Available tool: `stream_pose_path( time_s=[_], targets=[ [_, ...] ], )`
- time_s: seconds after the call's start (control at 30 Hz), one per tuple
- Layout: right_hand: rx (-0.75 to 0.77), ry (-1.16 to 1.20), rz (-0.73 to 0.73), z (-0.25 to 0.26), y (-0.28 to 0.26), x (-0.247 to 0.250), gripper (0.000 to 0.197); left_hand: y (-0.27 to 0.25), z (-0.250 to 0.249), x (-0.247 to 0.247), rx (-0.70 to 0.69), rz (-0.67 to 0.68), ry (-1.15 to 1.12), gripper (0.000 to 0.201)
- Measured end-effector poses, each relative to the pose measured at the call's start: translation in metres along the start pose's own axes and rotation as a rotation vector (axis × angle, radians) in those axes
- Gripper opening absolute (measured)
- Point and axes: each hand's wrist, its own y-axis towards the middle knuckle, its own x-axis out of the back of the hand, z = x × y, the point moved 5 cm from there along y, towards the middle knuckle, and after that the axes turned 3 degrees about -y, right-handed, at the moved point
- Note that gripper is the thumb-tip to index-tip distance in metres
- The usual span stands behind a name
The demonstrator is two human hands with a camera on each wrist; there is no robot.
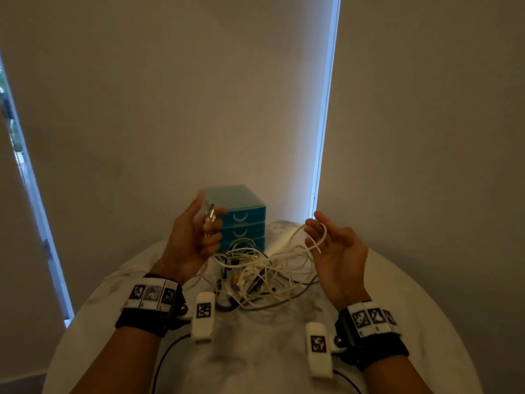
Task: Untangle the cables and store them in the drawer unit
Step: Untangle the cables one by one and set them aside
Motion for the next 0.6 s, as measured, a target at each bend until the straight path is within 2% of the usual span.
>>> stream_pose_path(
  time_s=[0.07,0.13,0.2,0.27,0.33,0.37,0.43,0.5,0.53,0.6],
  targets=[
    [0.015,-0.059,0.055,-0.001,-0.004,-0.008,0.031,-0.002,0.013,-0.007,0.057,-0.028,0.342,0.058],
    [0.071,-0.238,0.117,-0.007,-0.007,-0.017,0.028,-0.003,0.029,-0.018,0.098,0.022,0.611,0.055],
    [0.091,-0.358,0.2,-0.014,-0.012,-0.027,0.027,-0.008,0.042,-0.031,0.126,0.105,0.746,0.039],
    [0.094,-0.401,0.258,-0.016,-0.017,-0.033,0.024,-0.01,0.047,-0.038,0.11,0.127,0.824,0.032],
    [0.077,-0.414,0.266,-0.014,-0.016,-0.036,0.023,-0.009,0.048,-0.039,0.067,0.121,0.869,0.035],
    [0.048,-0.447,0.255,-0.014,-0.013,-0.036,0.028,-0.007,0.047,-0.038,0.041,0.099,0.863,0.037],
    [-0.04,-0.6,0.217,-0.022,-0.005,-0.028,0.056,-0.004,0.044,-0.032,-0.012,0.023,0.805,0.036],
    [-0.11,-0.888,0.177,-0.034,0.0,-0.011,0.077,-0.002,0.039,-0.029,-0.052,-0.039,0.729,0.03],
    [-0.126,-1.032,0.176,-0.039,0.0,-0.004,0.078,-0.001,0.036,-0.028,-0.08,-0.063,0.7,0.029],
    [-0.102,-1.216,0.184,-0.044,0.002,0.007,0.066,0.0,0.032,-0.026,-0.141,-0.12,0.644,0.028]
  ],
)
